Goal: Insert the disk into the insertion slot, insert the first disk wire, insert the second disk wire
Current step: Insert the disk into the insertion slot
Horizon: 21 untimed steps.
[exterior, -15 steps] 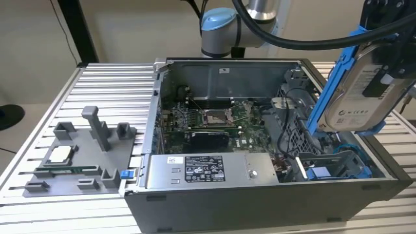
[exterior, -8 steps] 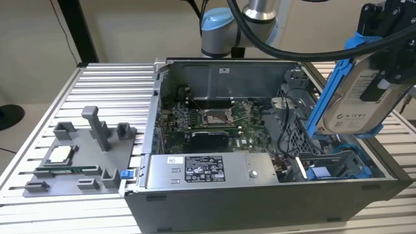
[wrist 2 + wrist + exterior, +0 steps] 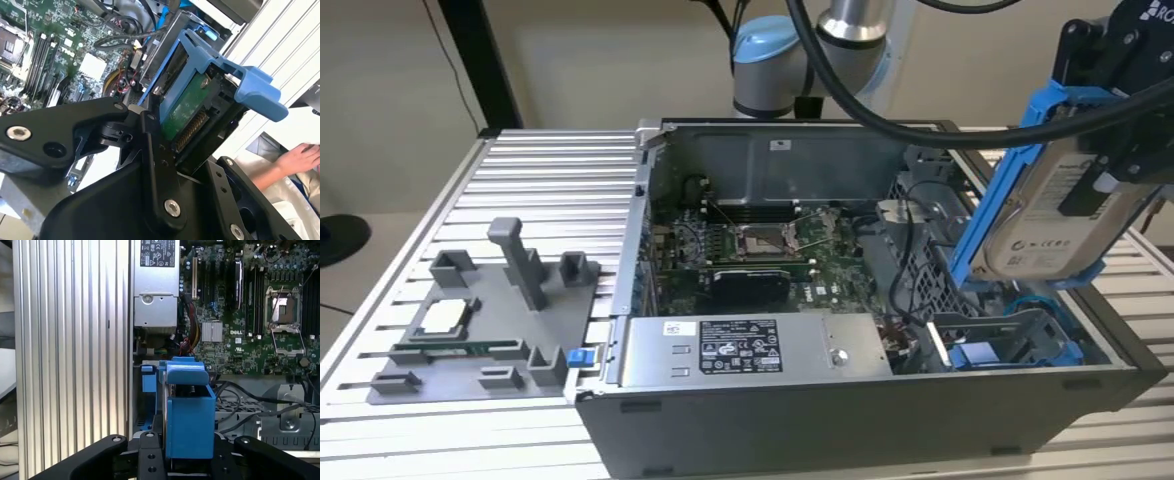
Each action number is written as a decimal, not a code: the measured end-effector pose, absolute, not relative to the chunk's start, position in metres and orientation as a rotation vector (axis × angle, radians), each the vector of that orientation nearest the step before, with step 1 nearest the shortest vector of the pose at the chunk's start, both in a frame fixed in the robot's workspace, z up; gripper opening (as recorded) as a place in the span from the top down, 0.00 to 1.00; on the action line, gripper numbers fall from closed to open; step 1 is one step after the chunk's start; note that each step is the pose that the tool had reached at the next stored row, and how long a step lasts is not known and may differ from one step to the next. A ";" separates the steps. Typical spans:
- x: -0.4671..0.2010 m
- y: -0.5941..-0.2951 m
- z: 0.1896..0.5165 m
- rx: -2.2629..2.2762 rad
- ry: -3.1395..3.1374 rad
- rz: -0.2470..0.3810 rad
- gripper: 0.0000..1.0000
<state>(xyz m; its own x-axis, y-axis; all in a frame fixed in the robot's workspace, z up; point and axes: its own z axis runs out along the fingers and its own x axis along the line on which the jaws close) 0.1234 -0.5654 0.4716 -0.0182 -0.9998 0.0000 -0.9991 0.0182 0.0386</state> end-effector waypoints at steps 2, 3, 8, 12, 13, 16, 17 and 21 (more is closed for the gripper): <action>0.123 -0.565 0.471 2.182 -2.222 -0.043 1.00; 0.124 -0.565 0.471 2.182 -2.222 -0.043 1.00; 0.124 -0.565 0.471 2.182 -2.222 -0.043 1.00; 0.125 -0.565 0.470 2.182 -2.222 -0.043 1.00; 0.125 -0.565 0.470 2.182 -2.222 -0.043 1.00; 0.125 -0.565 0.469 2.182 -2.222 -0.043 1.00; 0.125 -0.565 0.469 2.182 -2.222 -0.043 1.00; 0.125 -0.565 0.469 2.182 -2.222 -0.043 1.00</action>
